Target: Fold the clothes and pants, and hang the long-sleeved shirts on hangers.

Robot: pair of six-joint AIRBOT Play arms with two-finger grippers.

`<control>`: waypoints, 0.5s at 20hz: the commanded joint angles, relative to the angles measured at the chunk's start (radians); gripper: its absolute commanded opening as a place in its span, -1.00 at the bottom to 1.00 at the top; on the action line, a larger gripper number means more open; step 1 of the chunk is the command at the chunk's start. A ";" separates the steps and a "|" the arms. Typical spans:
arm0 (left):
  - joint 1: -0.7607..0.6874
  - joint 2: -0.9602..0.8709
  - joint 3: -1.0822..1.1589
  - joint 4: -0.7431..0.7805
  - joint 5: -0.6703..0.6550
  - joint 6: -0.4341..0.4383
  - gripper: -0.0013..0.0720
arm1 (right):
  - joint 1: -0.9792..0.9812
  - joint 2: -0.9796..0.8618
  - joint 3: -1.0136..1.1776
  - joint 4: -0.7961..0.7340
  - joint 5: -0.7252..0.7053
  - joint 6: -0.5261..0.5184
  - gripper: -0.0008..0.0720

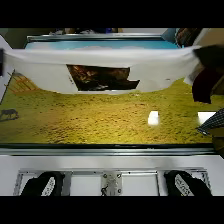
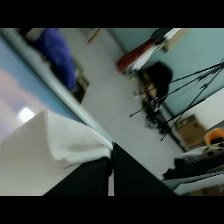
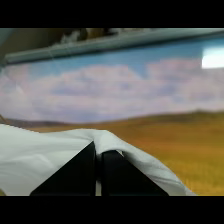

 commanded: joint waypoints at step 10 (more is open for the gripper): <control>0.005 0.246 0.080 0.058 -0.183 0.072 -0.95 | 0.000 0.311 0.150 -0.171 0.050 0.230 -0.95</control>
